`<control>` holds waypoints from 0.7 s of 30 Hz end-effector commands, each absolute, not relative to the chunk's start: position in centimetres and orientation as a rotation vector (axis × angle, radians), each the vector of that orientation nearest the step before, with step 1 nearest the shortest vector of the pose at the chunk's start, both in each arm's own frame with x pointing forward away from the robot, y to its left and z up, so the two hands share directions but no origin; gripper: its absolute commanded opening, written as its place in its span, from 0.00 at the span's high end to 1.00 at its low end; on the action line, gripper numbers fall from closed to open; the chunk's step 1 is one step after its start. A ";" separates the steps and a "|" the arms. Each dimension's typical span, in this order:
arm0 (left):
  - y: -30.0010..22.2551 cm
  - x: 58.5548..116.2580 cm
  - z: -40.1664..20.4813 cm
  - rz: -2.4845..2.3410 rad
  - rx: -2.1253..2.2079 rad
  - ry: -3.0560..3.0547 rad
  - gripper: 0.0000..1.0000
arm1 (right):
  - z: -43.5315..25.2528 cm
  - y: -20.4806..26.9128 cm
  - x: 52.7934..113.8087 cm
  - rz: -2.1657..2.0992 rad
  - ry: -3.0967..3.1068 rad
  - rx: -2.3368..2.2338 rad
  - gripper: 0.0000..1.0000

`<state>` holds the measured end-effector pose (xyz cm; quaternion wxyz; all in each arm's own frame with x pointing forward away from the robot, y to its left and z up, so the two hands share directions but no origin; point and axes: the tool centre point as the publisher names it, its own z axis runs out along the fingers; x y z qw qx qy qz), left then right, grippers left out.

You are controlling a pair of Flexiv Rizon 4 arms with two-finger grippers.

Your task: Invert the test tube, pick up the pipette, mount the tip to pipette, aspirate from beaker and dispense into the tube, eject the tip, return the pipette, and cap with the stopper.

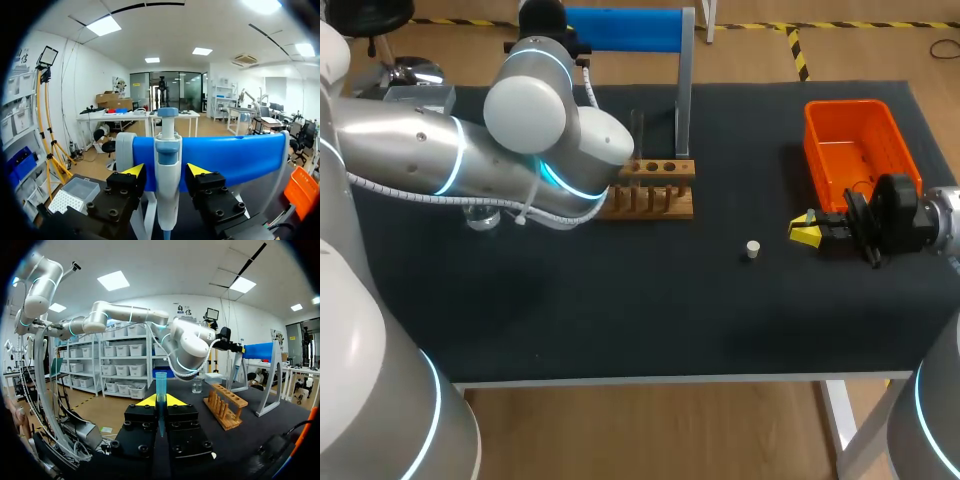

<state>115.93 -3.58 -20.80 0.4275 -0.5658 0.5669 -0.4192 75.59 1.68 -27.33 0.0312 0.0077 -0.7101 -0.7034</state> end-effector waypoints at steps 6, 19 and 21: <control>-3.6 116.1 -21.0 -1.048 -1.415 1.417 1.00 | -27.3 1.6 75.5 -2.166 -2.190 0.024 1.00; -3.6 115.8 -18.9 -1.061 -1.393 1.394 1.00 | -27.3 1.6 75.5 -2.166 -2.190 0.024 1.00; -3.6 115.7 -18.0 -1.066 -1.380 1.386 1.00 | -27.3 1.6 75.5 -2.166 -2.190 0.024 1.00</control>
